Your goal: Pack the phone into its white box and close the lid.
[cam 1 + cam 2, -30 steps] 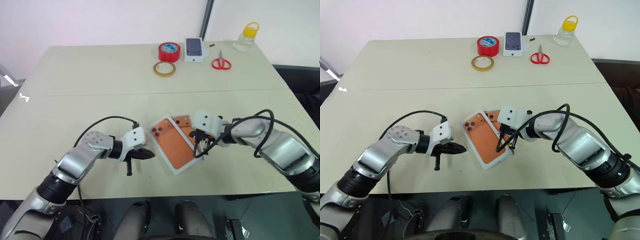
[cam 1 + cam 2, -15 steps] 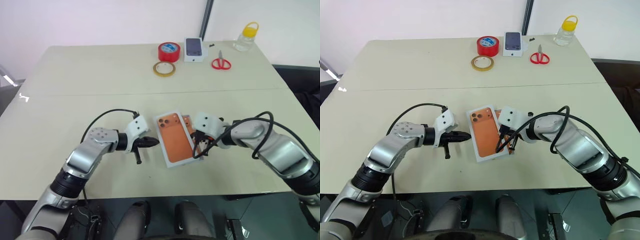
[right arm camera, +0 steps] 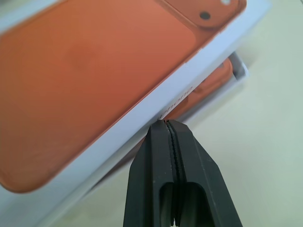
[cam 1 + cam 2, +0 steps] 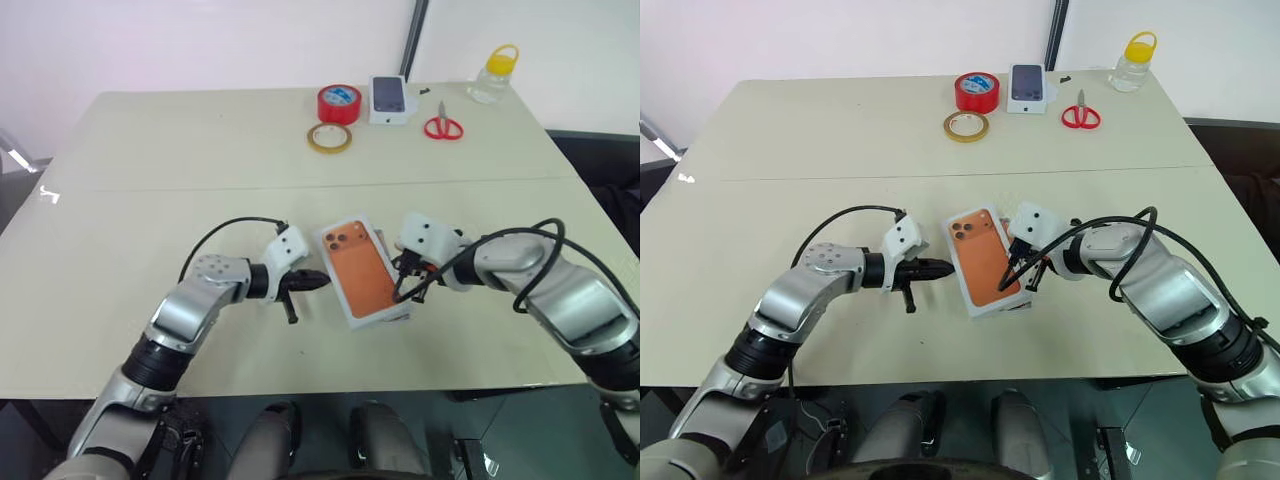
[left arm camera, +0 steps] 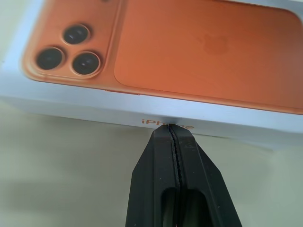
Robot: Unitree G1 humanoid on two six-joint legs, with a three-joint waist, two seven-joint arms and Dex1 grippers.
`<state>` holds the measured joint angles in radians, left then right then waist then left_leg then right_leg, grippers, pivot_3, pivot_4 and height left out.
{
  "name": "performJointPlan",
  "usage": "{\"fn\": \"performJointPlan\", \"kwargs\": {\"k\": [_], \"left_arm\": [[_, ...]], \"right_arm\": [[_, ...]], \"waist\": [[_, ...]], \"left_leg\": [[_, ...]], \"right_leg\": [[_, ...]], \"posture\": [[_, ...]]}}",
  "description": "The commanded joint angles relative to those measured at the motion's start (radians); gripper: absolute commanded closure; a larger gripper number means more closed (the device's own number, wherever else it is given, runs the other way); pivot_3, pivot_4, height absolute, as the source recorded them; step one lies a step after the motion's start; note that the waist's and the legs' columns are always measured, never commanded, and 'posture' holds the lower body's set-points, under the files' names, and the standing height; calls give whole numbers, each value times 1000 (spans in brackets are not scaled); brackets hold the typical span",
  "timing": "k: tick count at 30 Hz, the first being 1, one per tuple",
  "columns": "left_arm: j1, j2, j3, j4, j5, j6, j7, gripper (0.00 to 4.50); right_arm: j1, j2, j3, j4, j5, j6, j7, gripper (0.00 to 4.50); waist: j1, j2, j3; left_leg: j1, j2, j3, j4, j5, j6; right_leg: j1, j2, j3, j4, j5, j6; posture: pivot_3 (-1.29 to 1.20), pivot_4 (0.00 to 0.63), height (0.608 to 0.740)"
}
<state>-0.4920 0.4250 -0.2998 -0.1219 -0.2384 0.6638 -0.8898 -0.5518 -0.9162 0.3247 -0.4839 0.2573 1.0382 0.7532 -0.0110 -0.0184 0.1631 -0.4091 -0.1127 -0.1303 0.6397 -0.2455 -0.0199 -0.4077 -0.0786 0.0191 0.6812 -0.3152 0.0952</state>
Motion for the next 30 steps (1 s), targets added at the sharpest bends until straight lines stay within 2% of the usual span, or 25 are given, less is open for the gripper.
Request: {"fn": "performJointPlan", "kwargs": {"k": [1, 30], "left_arm": [[-34, -37, -20, -13, -6, -44, -6, 4500], [-10, -3, -9, 0, 7, -62, -27, 4500]], "right_arm": [[11, 8, -20, -65, 20, -5, 19, 4469], [96, -15, -42, -79, -13, -5, 12, 4469]], "waist": [[-1, 0, 0], [-1, 0, 0]], "left_leg": [[0, 0, 0, 0, 0, 0], [0, 0, 0, 3, 0, 0]], "right_leg": [[0, 0, 0, 0, 0, 0], [1, 0, 0, 0, 0, 0]], "posture": [[0, 150, 740], [0, 150, 740]]}}
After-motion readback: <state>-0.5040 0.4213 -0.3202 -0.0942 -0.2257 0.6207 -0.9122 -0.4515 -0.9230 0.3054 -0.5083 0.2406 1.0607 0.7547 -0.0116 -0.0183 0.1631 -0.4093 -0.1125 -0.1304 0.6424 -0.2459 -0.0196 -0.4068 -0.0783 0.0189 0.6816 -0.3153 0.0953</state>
